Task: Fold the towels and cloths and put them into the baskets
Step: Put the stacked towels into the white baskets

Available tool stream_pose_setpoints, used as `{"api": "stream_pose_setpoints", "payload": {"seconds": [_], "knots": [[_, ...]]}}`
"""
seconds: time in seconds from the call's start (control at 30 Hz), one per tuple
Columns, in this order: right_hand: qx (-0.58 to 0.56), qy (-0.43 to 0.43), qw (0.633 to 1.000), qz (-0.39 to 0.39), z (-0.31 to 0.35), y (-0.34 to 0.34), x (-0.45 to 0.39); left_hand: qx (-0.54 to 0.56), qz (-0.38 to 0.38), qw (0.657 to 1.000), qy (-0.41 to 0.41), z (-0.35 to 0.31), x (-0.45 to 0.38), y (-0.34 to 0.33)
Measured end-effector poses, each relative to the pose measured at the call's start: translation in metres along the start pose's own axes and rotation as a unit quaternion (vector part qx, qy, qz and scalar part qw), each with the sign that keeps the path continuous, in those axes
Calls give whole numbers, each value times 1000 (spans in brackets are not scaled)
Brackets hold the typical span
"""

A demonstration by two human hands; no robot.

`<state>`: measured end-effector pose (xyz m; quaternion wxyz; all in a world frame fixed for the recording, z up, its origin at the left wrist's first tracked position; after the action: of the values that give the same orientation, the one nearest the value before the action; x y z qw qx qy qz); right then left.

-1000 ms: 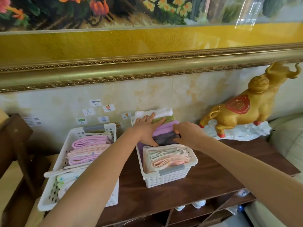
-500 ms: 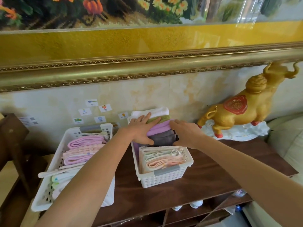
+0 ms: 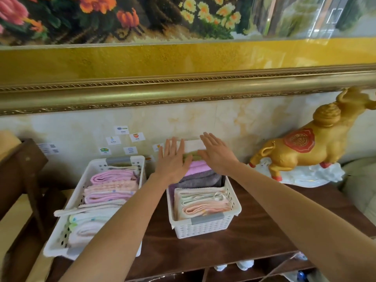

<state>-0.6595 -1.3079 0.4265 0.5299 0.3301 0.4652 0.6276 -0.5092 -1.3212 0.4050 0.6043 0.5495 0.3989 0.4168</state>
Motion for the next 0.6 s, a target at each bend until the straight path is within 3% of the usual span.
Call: {"api": "stream_pose_setpoints", "payload": {"seconds": [0.07,0.23,0.43,0.5,0.6], "knots": [[29,-25,999,24,-3,-23,-7,-30,-11,999,22,-1,1,-8],[62,-7,998,2,-19,-39,-10,-31,-24,999,21,4,0,-24],[50,-18,997,49,-22,-38,-10,35,59,998,4,7,1,-21],[31,-14,997,63,-19,-26,-8,47,70,996,6,13,9,-5],[-84,-8,996,31,-11,-1,5,95,11,995,19,19,32,22]]}}
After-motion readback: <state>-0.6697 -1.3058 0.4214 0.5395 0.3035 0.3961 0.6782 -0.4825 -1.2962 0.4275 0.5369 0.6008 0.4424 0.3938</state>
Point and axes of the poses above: each hand's wrist, its own x-axis away from the middle knuckle, its own y-axis out of the back of the hand, z = x × y, the point moved 4 cm from there along -x, towards the middle knuckle, and after that the axes turned 11 degrees about -x, right-handed, at the moved point
